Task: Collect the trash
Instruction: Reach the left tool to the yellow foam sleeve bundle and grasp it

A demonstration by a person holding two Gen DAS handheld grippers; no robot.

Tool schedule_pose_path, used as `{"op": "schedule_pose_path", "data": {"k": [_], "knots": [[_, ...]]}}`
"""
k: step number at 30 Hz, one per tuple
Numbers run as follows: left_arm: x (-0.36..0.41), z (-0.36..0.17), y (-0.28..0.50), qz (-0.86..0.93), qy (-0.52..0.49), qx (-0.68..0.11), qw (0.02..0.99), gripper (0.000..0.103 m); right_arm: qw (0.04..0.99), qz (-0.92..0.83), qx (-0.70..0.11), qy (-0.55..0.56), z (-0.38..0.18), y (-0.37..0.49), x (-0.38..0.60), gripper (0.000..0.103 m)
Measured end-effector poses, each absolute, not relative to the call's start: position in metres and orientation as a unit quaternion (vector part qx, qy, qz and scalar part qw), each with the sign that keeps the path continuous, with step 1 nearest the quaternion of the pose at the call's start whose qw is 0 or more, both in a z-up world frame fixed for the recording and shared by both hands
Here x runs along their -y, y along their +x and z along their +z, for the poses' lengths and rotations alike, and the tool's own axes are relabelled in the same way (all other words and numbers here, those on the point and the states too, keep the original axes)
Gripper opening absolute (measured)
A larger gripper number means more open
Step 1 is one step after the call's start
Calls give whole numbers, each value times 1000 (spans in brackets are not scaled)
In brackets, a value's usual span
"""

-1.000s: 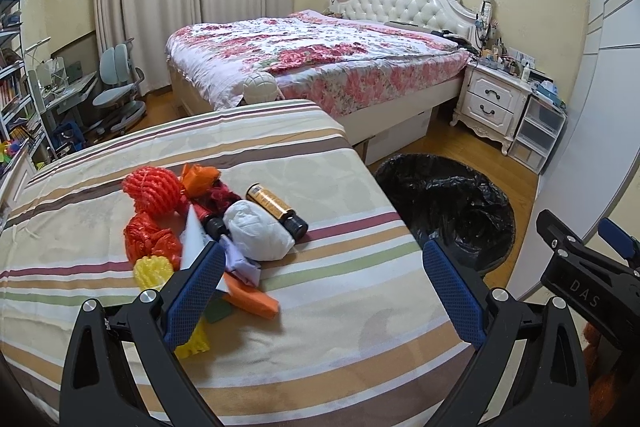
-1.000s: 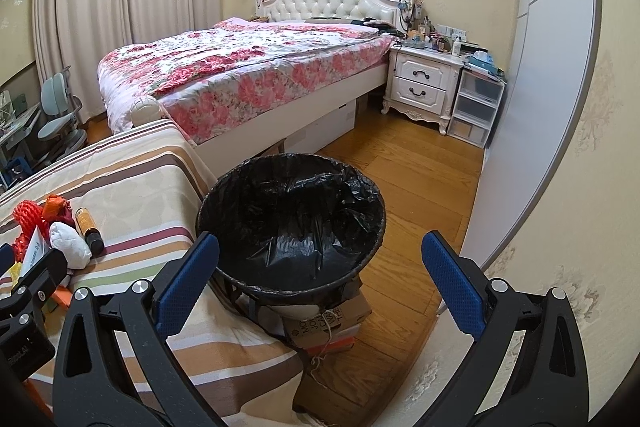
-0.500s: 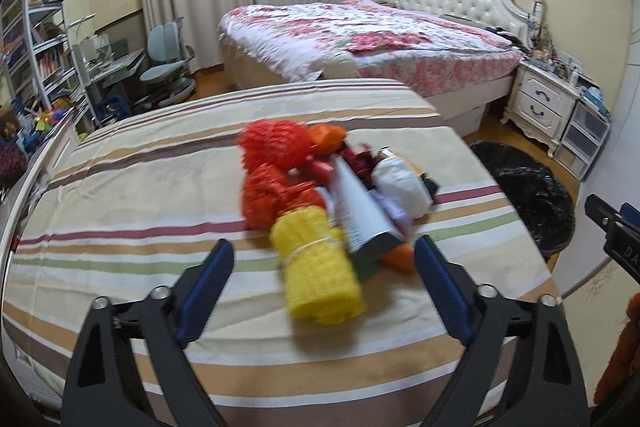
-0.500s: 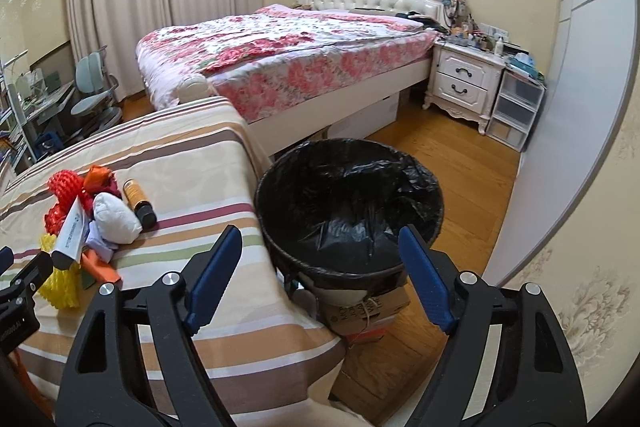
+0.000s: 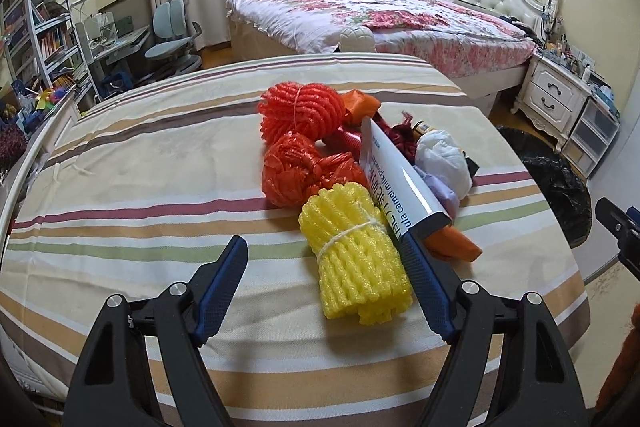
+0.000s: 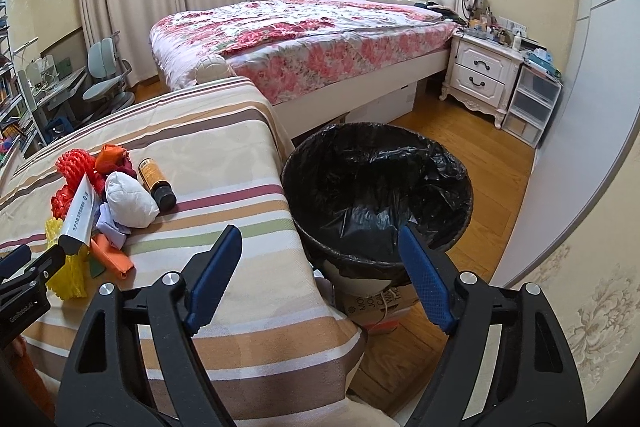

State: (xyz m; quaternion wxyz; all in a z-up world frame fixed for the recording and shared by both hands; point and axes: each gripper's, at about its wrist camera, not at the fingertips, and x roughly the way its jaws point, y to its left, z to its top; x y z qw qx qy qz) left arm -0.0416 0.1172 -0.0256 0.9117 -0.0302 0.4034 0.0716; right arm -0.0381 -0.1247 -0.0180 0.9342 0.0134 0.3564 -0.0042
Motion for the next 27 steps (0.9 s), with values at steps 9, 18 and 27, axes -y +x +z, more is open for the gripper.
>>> {"op": "schedule_pose_path", "data": {"k": [9,18,27], "knots": [[-127,-25,-49,72,-33,-401,913,76,932,1,-363,9,-23,-34,118,79],[-129,-26,-44,71,-45,-407,910,77,931,7,-365,7,-24,-35,112,79],[-143,-26,-55,77,-53,-406,909,74,931,11,-364,7,-24,-37,110,79]]}}
